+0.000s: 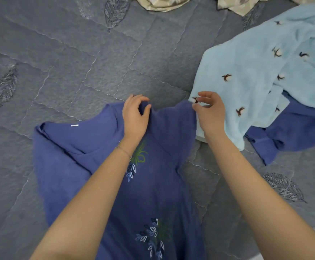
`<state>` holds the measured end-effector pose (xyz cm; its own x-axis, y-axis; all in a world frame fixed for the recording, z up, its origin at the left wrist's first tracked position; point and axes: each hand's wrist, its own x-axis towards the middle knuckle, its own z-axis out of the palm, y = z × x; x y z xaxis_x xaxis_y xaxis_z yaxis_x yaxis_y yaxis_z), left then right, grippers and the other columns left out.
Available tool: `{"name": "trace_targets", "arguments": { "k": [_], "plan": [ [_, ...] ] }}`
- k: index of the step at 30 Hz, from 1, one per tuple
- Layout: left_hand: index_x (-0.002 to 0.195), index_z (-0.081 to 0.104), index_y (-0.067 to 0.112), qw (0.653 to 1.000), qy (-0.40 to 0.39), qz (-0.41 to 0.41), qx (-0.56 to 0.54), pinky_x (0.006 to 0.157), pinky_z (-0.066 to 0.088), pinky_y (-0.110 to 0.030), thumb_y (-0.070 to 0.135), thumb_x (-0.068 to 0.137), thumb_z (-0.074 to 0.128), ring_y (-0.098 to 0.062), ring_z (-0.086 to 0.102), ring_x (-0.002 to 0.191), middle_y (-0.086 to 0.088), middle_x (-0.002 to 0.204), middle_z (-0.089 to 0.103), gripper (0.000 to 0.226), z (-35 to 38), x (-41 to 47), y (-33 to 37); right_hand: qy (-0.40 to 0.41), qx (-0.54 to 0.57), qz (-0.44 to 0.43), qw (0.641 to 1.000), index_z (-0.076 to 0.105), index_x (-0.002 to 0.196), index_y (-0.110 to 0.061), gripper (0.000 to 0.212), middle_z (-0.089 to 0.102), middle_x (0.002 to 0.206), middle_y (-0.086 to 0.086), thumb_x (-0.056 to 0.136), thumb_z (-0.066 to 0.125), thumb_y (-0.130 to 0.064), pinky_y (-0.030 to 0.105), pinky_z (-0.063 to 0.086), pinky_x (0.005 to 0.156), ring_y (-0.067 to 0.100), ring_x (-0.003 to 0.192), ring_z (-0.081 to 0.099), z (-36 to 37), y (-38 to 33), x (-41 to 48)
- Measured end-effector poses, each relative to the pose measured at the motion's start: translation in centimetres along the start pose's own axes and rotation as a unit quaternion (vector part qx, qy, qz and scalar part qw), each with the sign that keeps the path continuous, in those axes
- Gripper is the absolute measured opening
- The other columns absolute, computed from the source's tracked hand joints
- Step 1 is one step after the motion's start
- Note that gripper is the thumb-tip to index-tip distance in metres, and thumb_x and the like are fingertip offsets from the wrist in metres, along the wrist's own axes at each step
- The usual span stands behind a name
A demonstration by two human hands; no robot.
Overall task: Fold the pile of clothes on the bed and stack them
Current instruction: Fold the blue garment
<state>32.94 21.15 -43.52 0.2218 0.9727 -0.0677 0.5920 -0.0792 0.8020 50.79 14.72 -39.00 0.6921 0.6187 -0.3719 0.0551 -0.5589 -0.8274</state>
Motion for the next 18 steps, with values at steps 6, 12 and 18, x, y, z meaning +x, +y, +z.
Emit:
{"name": "trace_targets", "arguments": {
  "k": [6, 12, 18],
  "plan": [
    [0.134, 0.056, 0.017, 0.984, -0.088, 0.051, 0.147, 0.116, 0.016, -0.046, 0.019, 0.098, 0.053, -0.026, 0.032, 0.141, 0.000, 0.138, 0.054, 0.036, -2.5, -2.3, -2.0, -0.003, -0.055, -0.014, 0.998, 0.053, 0.127, -0.016, 0.041, 0.056, 0.119, -0.007, 0.088, 0.065, -0.016, 0.023, 0.044, 0.092, 0.011, 0.102, 0.054, 1.7, 1.7, -0.8],
    [0.143, 0.046, 0.015, 0.975, -0.102, 0.052, 0.191, 0.116, 0.018, -0.046, 0.021, 0.100, 0.049, -0.026, 0.034, 0.138, -0.005, 0.142, 0.047, 0.043, -3.6, -2.4, -2.9, -0.080, -0.177, -0.046, 0.980, 0.056, 0.126, -0.007, 0.037, 0.056, 0.105, 0.002, 0.090, 0.063, -0.012, 0.007, 0.033, 0.078, 0.014, 0.095, 0.052, 2.8, 2.2, -0.9],
    [0.151, 0.031, 0.022, 0.973, -0.082, 0.035, 0.214, 0.120, 0.001, -0.044, 0.020, 0.101, 0.044, -0.023, 0.007, 0.150, -0.003, 0.161, 0.017, 0.052, -4.5, -3.9, -3.2, 0.081, -0.158, -0.091, 0.980, 0.063, 0.099, -0.008, 0.013, 0.061, 0.106, 0.012, 0.086, 0.058, -0.007, 0.031, 0.043, 0.086, 0.022, 0.095, 0.054, 2.6, 1.6, -2.2]
  ]
}}
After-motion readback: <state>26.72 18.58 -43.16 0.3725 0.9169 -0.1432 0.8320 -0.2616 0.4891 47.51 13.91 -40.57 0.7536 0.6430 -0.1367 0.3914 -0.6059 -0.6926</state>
